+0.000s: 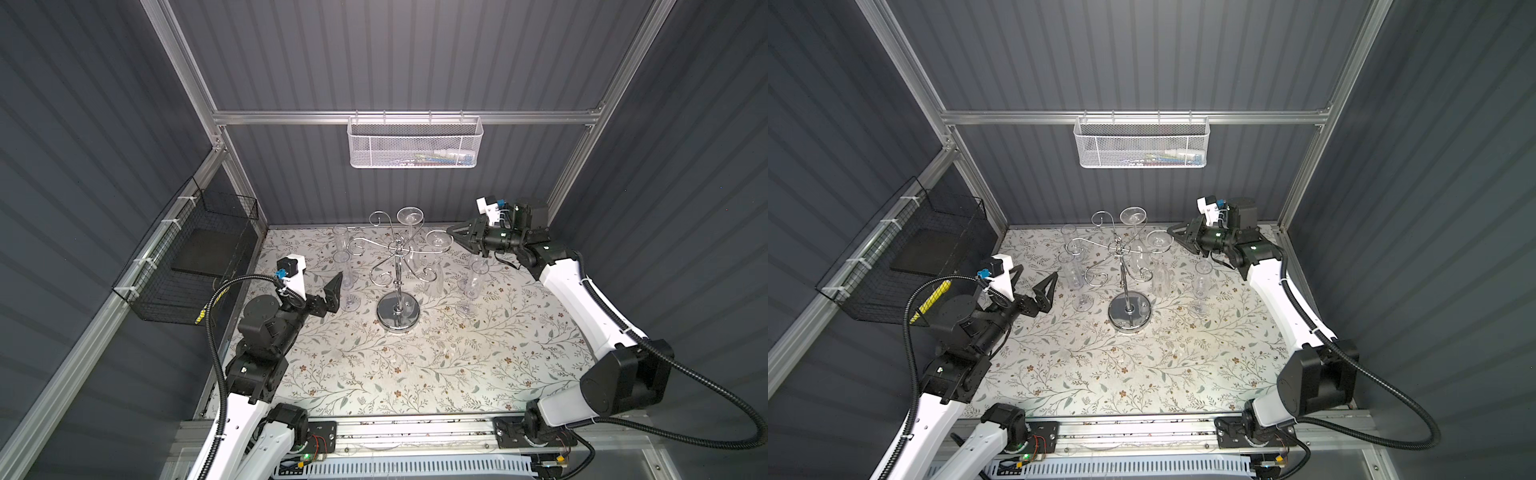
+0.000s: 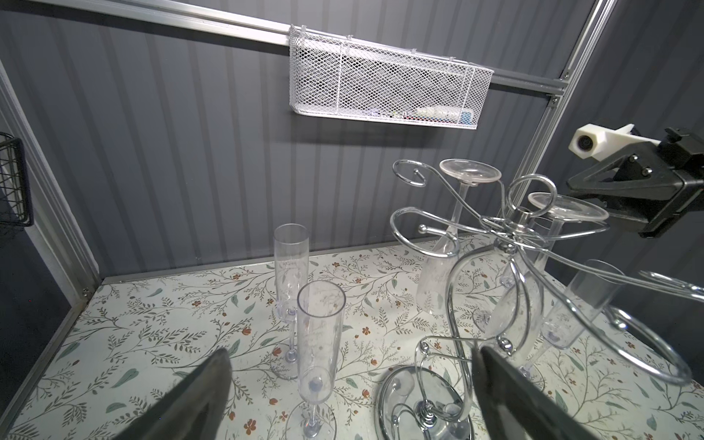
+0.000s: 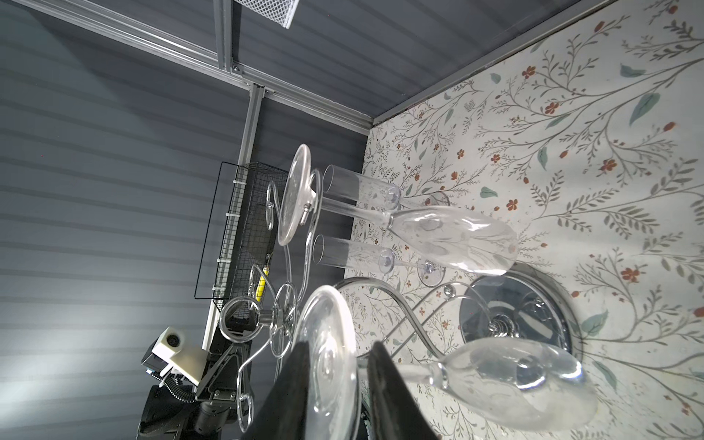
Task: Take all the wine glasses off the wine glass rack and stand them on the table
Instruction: 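Reach the right gripper to the rack and close it on a wine glass stem, then lift the wine glass off the rack with the right gripper while the left gripper approaches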
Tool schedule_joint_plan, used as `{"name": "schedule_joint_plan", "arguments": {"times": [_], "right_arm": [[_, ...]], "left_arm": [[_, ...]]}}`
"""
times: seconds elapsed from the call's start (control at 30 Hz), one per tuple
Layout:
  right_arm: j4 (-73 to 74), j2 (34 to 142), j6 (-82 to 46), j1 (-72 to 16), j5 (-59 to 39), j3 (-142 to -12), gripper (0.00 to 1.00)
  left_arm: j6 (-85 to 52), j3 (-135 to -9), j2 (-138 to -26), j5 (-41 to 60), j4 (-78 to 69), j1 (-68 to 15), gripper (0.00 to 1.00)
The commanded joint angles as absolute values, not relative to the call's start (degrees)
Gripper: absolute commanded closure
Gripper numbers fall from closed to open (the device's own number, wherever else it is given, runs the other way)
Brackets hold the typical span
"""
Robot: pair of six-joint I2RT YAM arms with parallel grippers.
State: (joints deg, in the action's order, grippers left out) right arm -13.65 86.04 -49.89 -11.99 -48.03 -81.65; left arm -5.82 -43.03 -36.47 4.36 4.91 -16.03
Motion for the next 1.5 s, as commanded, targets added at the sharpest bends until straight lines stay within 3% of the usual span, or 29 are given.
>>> {"name": "schedule_joint_plan", "arguments": {"times": [0.0,0.7,1.47], "right_arm": [[-12.3,86.6,-50.1,-12.2,-50.5,-84.0,0.72],[-11.3,87.3,-50.6,-13.1,-52.1,-84.1,1.00],[-7.4,82.5,-57.6,-12.0,-52.7,-82.1,1.00]], "left_arm": [[-6.2,-44.6,-36.7,5.4,4.4,-15.6,0.00],[-5.9,-44.7,-36.6,5.1,4.4,-15.6,0.00],[-5.4,-45.5,-35.6,4.5,5.3,-15.6,0.00]]}}
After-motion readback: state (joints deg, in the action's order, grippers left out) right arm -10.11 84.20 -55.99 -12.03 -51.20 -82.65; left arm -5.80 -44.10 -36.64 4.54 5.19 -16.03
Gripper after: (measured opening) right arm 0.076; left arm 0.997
